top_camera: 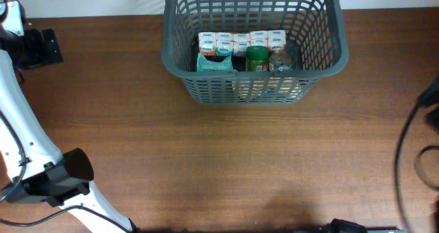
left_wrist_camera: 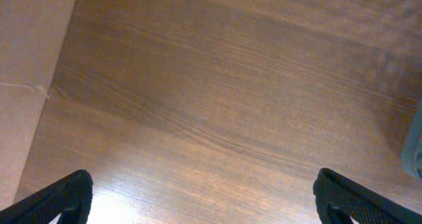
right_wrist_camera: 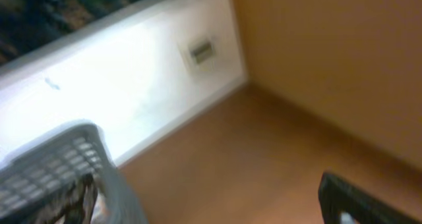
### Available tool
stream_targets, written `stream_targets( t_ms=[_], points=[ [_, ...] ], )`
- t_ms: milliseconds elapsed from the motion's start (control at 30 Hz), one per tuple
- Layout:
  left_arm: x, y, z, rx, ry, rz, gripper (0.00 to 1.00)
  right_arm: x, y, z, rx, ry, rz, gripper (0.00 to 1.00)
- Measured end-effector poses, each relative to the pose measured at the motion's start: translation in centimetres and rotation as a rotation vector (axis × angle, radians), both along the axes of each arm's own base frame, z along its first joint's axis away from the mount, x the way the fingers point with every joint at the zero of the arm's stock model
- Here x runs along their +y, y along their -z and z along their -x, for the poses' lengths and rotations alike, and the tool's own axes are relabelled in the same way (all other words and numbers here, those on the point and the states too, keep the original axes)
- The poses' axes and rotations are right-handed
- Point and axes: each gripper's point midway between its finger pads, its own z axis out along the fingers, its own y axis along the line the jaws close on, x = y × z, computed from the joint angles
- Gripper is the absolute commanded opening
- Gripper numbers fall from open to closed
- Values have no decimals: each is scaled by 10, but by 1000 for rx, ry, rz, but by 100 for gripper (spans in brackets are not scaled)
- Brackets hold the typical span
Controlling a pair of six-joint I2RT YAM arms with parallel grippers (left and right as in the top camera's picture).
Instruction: Pack container
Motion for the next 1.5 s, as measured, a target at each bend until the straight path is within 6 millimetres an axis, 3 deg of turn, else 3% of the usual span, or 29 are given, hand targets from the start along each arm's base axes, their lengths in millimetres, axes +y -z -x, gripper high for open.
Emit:
stream_targets(
  t_ms=[67,100,200,333,467,600,867,1500],
  points=[
    [0,0,0,0,1,1,99,13,26,1,-40,-55,7,99],
    [0,0,0,-1,1,2,99,24,59,3,-36,-100,4,99],
    [-1,0,0,-1,2,3,99,36,116,4,-42,-153,2,99],
    [-1,0,0,0,2,4,99,44,211,6,9,-183,-28,99],
    [-1,0,0,0,2,3,99,56,254,9,9,-227,-60,99],
    [-1,0,0,0,1,3,99,66,274,9,5,-267,-70,99],
    [-1,0,0,0,2,3,99,66,311,7,53,-265,-80,99],
    [-1,0,0,0,2,3,99,66,310,6,43,-265,-78,99]
  ],
)
